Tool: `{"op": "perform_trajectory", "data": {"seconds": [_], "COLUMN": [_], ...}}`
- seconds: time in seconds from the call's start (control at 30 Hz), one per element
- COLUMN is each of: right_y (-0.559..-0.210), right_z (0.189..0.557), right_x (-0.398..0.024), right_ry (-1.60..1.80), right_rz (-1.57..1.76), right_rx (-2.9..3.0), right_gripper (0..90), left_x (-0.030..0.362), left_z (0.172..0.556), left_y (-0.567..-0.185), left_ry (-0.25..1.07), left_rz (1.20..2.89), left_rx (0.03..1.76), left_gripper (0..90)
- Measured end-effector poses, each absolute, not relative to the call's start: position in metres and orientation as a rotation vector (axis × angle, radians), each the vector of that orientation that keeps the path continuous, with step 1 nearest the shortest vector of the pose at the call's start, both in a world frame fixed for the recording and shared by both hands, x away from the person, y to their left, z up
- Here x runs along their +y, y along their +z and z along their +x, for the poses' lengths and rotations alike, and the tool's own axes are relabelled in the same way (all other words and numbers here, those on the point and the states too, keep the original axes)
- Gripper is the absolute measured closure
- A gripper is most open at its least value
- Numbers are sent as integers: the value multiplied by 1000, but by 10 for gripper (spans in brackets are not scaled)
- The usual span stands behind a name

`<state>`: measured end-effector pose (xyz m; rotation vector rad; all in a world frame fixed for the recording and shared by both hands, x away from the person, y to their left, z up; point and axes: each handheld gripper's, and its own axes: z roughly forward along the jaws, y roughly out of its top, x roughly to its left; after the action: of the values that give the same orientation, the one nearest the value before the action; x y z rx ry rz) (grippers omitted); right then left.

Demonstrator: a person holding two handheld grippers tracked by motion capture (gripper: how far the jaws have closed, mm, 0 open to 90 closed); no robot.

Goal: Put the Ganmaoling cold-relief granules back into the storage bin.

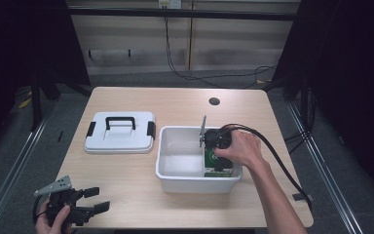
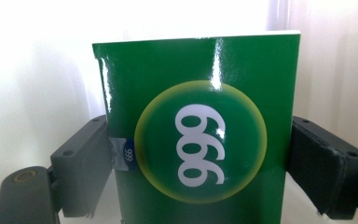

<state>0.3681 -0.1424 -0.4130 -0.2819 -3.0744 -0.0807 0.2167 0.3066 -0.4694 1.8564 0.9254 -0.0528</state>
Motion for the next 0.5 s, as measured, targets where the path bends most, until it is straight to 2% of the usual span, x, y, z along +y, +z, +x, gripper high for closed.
{"op": "perform_trajectory", "data": {"seconds": [0.5], "right_y": [-412], "right_z": [368], "right_x": [-144], "right_ry": [-100], "right_rz": [-300], "right_rx": [-3060], "right_gripper": [122], "left_x": [307], "left_z": [217], "left_y": [-469], "left_ry": [-53], "left_rz": [1859], "left_rx": [926], "left_gripper": [160]}}
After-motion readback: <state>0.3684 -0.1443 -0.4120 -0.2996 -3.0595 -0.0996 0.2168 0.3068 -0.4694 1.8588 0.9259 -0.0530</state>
